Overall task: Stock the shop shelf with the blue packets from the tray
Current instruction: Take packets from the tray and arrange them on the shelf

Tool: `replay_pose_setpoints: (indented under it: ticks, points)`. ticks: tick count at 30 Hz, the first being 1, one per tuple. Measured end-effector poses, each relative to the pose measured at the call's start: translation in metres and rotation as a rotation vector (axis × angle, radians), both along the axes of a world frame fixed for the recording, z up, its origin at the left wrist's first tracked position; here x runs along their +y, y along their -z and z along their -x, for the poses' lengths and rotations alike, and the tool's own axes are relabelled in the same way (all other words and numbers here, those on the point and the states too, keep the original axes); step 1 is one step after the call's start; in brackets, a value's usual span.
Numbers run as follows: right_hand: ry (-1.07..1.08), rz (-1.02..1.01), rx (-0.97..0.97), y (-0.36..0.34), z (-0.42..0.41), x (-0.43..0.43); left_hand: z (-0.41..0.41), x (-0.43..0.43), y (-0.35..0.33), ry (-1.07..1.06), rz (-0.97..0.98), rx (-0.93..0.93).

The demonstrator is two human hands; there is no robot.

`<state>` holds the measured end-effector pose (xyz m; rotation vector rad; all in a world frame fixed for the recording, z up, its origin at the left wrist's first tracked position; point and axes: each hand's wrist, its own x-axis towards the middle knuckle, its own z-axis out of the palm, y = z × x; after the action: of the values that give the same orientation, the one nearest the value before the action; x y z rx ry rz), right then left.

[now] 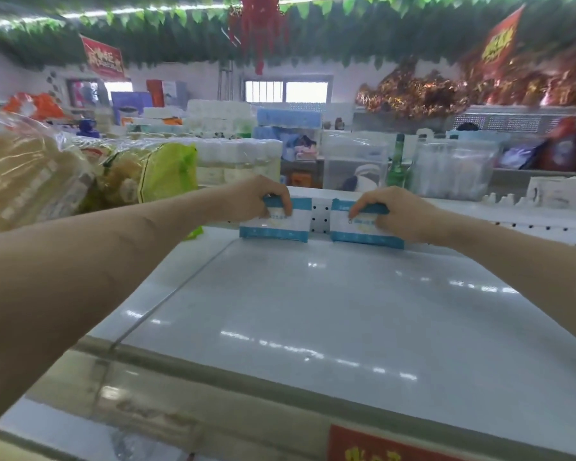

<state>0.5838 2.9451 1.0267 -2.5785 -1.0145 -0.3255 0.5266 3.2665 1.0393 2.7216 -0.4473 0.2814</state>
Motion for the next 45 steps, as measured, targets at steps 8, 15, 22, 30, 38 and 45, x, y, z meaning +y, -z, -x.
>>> replay_pose_setpoints:
  ticks: [8, 15, 22, 30, 38, 45]
  points:
    - [0.058, 0.18, -0.174, 0.012, 0.003, 0.005, -0.012, -0.012, 0.007, 0.043, -0.042, -0.042]
    - [0.113, 0.306, -0.387, 0.022, 0.009, 0.004, -0.025, -0.022, 0.013, 0.047, -0.148, -0.154]
    - [0.13, 0.356, -0.494, 0.024, 0.013, 0.001, -0.029, -0.035, 0.022, 0.001, -0.215, -0.279]
    - [0.117, 0.379, -0.45, 0.023, 0.012, 0.0, -0.03, -0.036, 0.024, -0.035, -0.311, -0.283]
    - [0.112, 0.359, -0.375, 0.011, 0.014, -0.007, -0.014, -0.029, 0.018, -0.053, -0.284, -0.235]
    - [0.034, 0.249, -0.343, -0.009, 0.037, 0.002, 0.066, -0.001, 0.003, -0.1, -0.222, -0.229]
